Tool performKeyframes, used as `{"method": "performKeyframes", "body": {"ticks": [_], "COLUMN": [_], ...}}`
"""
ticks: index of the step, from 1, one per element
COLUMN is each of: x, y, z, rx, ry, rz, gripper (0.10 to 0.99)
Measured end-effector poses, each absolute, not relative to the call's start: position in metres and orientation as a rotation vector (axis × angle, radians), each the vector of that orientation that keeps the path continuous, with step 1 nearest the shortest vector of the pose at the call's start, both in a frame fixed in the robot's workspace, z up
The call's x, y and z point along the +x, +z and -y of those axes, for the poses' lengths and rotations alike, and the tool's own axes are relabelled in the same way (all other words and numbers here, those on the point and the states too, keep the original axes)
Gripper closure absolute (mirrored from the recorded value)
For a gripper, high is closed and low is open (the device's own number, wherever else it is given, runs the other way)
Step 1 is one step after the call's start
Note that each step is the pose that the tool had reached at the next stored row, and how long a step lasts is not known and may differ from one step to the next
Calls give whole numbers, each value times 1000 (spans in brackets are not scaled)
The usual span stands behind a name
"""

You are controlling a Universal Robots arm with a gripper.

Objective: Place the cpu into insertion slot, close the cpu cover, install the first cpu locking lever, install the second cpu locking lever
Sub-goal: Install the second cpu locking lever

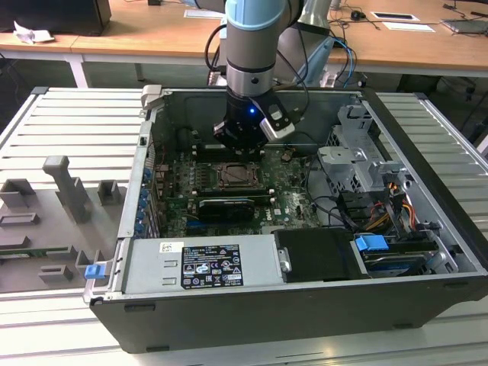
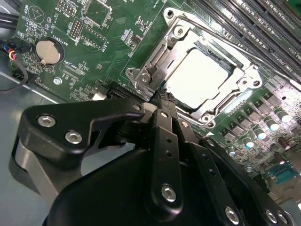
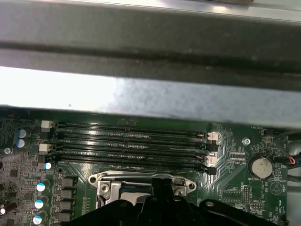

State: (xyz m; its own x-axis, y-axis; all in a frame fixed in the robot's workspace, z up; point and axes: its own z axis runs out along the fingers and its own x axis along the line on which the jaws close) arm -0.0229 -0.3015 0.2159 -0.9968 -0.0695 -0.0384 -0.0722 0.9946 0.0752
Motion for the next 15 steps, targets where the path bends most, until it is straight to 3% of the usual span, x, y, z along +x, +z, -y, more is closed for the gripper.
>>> {"method": "performKeyframes", "body": {"ticks": [15], "x": [-23], "y": [216], "z": [309], "rx": [-110], "ry": [119], "rz": [-3102], "gripper": [980]}}
